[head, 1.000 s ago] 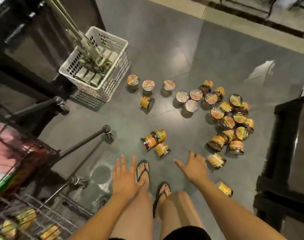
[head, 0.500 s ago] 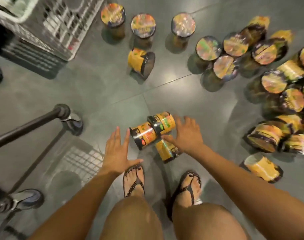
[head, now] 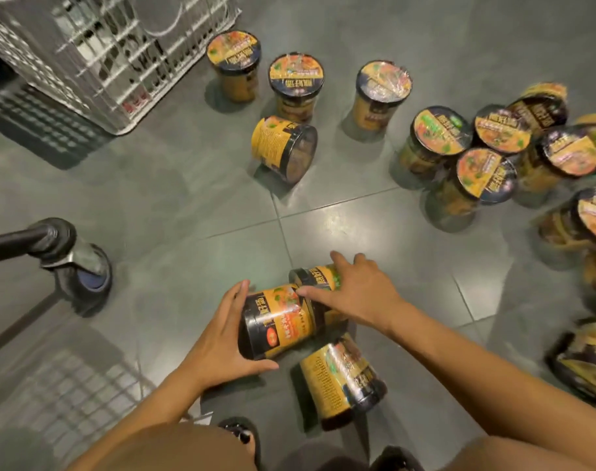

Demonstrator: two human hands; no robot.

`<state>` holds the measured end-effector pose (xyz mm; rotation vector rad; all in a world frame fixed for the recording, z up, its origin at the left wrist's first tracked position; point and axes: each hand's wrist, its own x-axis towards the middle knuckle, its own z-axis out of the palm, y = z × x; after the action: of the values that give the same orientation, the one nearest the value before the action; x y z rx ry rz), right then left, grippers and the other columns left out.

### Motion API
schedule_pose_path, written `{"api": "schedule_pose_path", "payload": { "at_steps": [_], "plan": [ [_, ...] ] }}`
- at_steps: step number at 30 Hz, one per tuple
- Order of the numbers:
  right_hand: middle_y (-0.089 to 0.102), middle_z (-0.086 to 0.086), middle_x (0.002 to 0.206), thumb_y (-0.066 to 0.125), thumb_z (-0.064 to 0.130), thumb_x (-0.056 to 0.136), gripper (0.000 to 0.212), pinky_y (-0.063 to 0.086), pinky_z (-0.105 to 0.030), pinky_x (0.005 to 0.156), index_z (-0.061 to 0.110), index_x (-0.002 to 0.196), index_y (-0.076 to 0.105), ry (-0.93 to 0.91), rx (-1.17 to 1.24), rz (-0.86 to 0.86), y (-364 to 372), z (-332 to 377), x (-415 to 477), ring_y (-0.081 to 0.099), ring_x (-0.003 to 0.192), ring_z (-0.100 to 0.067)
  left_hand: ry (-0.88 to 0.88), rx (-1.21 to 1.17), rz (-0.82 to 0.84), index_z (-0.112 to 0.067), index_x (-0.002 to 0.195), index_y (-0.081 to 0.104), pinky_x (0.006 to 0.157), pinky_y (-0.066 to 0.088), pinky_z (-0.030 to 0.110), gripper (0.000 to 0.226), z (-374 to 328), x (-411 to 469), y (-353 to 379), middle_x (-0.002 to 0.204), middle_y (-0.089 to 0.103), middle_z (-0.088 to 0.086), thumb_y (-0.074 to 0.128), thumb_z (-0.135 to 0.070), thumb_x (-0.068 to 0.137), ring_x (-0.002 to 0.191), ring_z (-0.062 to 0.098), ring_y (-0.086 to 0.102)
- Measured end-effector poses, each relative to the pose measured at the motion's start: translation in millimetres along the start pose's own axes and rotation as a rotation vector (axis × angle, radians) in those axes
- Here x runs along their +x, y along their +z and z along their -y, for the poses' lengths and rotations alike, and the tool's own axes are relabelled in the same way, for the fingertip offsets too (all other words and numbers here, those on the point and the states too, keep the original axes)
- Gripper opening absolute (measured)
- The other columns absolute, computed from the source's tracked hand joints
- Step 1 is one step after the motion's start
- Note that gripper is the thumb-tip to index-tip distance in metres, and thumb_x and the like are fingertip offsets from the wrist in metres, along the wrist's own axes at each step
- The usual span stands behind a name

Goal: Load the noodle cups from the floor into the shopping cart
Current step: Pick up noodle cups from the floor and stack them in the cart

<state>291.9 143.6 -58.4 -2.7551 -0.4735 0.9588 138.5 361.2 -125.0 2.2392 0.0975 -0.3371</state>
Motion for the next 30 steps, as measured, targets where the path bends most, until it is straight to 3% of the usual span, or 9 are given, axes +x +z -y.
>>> {"api": "schedule_pose_path", "payload": {
  "at_steps": [7, 10, 13, 17, 19, 21, 23, 26, 30],
  "plan": [
    [0.049, -0.01, 0.106, 0.05, 0.071, 0.082, 0.068, 0.043, -0.033, 0.08, 0.023, 0.129, 0.045, 0.05, 0.259, -0.039, 1.1, -23.8, -6.6, 0.051, 0.102, -0.028, 0.129, 0.321, -0.077, -0.037, 0.151, -0.014, 0.11, 0.033, 0.052, 0.12, -26.7, 25.5, -17.2, 0.153, 0.018, 0.015, 0.049, -0.091, 0.063, 0.14, 0.031, 0.025],
    [0.054, -0.011, 0.116, 0.046, 0.058, 0.092, 0.055, 0.038, -0.031, 0.08, 0.022, 0.135, 0.044, 0.105, 0.487, -0.031, -2.4, -47.5, -4.2, 0.052, 0.101, -0.026, 0.067, 0.505, -0.129, -0.043, 0.15, -0.008, 0.103, 0.036, 0.056, 0.115, -47.5, 47.9, -31.1, 0.153, 0.021, 0.02, 0.043, -0.093, 0.06, 0.133, 0.041, 0.032],
    [0.058, -0.006, 0.123, 0.037, 0.043, 0.101, 0.037, 0.041, -0.034, 0.091, 0.022, 0.128, 0.051, 0.13, 0.709, -0.079, -2.7, -67.5, -7.5, 0.052, 0.11, -0.023, 0.003, 0.641, -0.141, -0.043, 0.151, -0.001, 0.1, 0.033, 0.053, 0.111, -63.3, 69.6, -35.1, 0.155, 0.018, 0.021, 0.038, -0.092, 0.059, 0.129, 0.042, 0.033],
    [0.056, -0.004, 0.1, 0.031, 0.023, 0.103, 0.026, 0.033, -0.029, 0.079, 0.021, 0.089, 0.053, 0.158, 0.698, -0.188, -0.8, -83.4, -17.3, 0.05, 0.097, -0.023, -0.009, 0.721, -0.138, -0.03, 0.152, 0.021, 0.098, 0.035, 0.054, 0.107, -70.9, 89.1, -20.2, 0.153, 0.02, 0.026, 0.035, -0.089, 0.064, 0.124, 0.044, 0.038],
    [0.061, -0.009, 0.104, 0.037, 0.024, 0.103, 0.021, 0.036, -0.03, 0.077, 0.015, 0.097, 0.055, 0.188, 0.712, -0.249, 1.7, -89.7, -18.9, 0.052, 0.095, -0.024, 0.012, 0.715, -0.141, -0.025, 0.15, 0.031, 0.099, 0.036, 0.055, 0.103, -71.2, 93.5, -11.6, 0.152, 0.023, 0.027, 0.034, -0.087, 0.067, 0.124, 0.046, 0.037],
    [0.062, -0.011, 0.116, 0.047, 0.038, 0.099, 0.034, 0.041, -0.031, 0.081, 0.012, 0.121, 0.052, 0.203, 0.66, -0.271, 2.5, -93.0, -20.0, 0.055, 0.098, -0.023, 0.02, 0.715, -0.145, -0.024, 0.148, 0.035, 0.1, 0.036, 0.057, 0.103, -69.2, 94.1, -6.5, 0.152, 0.024, 0.028, 0.034, -0.087, 0.067, 0.127, 0.047, 0.035],
    [0.058, -0.01, 0.123, 0.053, 0.066, 0.084, 0.073, 0.046, -0.039, 0.089, 0.017, 0.136, 0.039, 0.182, 0.513, -0.272, 0.3, -90.5, -23.1, 0.055, 0.107, -0.026, 0.004, 0.719, -0.158, -0.028, 0.149, 0.031, 0.102, 0.034, 0.059, 0.105, -65.7, 92.0, -3.8, 0.153, 0.021, 0.027, 0.035, -0.09, 0.064, 0.132, 0.049, 0.03],
    [0.047, -0.01, 0.128, 0.035, 0.098, 0.053, 0.124, 0.046, -0.045, 0.093, 0.028, 0.151, 0.008, 0.154, 0.139, -0.227, -4.2, -78.0, -26.9, 0.049, 0.117, -0.03, -0.06, 0.711, -0.183, -0.034, 0.15, 0.025, 0.1, 0.035, 0.058, 0.112, -61.1, 88.0, -2.0, 0.154, 0.017, 0.025, 0.04, -0.094, 0.057, 0.132, 0.049, 0.029],
    [0.039, -0.013, 0.13, 0.038, 0.1, 0.05, 0.134, 0.044, -0.043, 0.09, 0.03, 0.151, -0.015, 0.117, -0.181, -0.2, 2.9, -70.7, -16.1, 0.045, 0.117, -0.031, -0.105, 0.67, -0.201, -0.035, 0.151, 0.021, 0.092, 0.042, 0.053, 0.116, -62.6, 88.7, 0.0, 0.148, 0.024, 0.024, 0.044, -0.092, 0.053, 0.121, 0.045, 0.037]
  ]
}}
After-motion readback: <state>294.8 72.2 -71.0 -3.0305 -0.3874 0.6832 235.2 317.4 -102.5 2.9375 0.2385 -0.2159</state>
